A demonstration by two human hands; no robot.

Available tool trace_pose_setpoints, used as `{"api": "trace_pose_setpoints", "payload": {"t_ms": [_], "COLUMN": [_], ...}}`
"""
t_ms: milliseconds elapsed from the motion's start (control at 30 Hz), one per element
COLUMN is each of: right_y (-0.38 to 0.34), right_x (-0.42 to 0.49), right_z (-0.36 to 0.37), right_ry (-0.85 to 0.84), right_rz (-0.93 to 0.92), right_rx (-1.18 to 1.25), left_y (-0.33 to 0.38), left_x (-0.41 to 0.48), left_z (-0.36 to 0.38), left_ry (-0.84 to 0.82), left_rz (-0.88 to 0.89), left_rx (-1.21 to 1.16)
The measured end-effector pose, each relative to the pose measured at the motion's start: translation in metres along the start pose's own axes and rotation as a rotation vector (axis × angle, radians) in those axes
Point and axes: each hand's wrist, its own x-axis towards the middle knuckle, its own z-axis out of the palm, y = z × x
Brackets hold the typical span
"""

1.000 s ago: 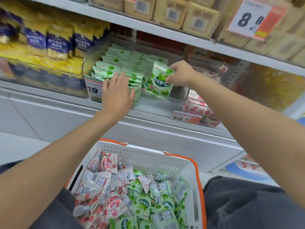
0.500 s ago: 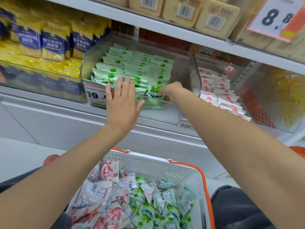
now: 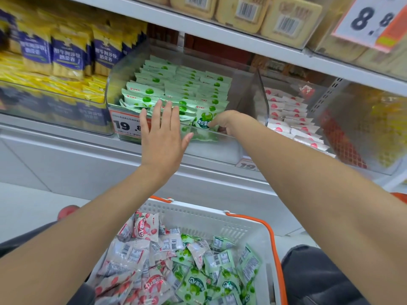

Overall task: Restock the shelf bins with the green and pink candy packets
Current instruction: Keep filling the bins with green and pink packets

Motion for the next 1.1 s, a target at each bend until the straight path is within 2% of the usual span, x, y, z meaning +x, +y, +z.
{"api": "trace_pose_setpoints", "payload": {"t_ms": [167, 233, 300, 400, 433, 467, 533, 567, 633, 700, 767, 833, 933, 1033, 1100], "right_y": [0.005, 0.011, 0.019, 0.039, 0.051, 0.065, 0.099, 0.12, 0.169, 0.224, 0.281, 0.329, 0.365, 0.361, 0.361], "right_x": [-0.013, -0.029, -0.053, -0.086, -0.097, -0.104, -0.114, -0.117, -0.12, -0.12, -0.121, -0.13, -0.139, -0.139, -0.139], "right_z": [-0.008, -0.015, -0.021, -0.014, -0.007, 0.002, 0.026, 0.042, 0.073, 0.102, 0.125, 0.143, 0.168, 0.186, 0.192], "right_ry": [0.128, 0.263, 0.436, 0.578, 0.588, 0.576, 0.468, 0.38, 0.145, -0.095, -0.25, -0.37, -0.52, -0.595, -0.614], "right_rz": [0.016, -0.052, -0.221, -0.565, -0.651, -0.724, -0.758, -0.712, -0.517, -0.258, -0.096, -0.004, -0.007, -0.071, -0.021], "right_rx": [0.088, -0.004, -0.09, -0.124, -0.13, -0.135, -0.136, -0.148, -0.172, -0.194, -0.32, -0.544, -0.722, -0.749, -0.718], "left_y": [0.001, 0.001, 0.003, 0.016, 0.022, 0.028, 0.038, 0.04, 0.04, 0.038, 0.037, 0.039, 0.04, 0.041, 0.041], "left_x": [0.0, -0.001, -0.006, -0.025, -0.033, -0.042, -0.064, -0.075, -0.097, -0.116, -0.131, -0.142, -0.15, -0.154, -0.156], "left_z": [-0.001, -0.003, -0.005, -0.007, -0.007, -0.005, 0.003, 0.011, 0.025, 0.036, 0.042, 0.048, 0.058, 0.065, 0.068], "left_ry": [-0.026, 0.004, 0.086, 0.271, 0.282, 0.221, -0.073, -0.25, -0.573, -0.825, -1.003, -1.113, -1.177, -1.189, -1.196], "left_rz": [0.003, -0.002, 0.004, 0.129, 0.175, 0.196, 0.141, 0.074, 0.01, 0.073, 0.159, 0.217, 0.265, 0.284, 0.292], "left_rx": [-0.023, -0.08, -0.183, -0.313, -0.364, -0.431, -0.583, -0.632, -0.616, -0.537, -0.459, -0.388, -0.327, -0.305, -0.295]}}
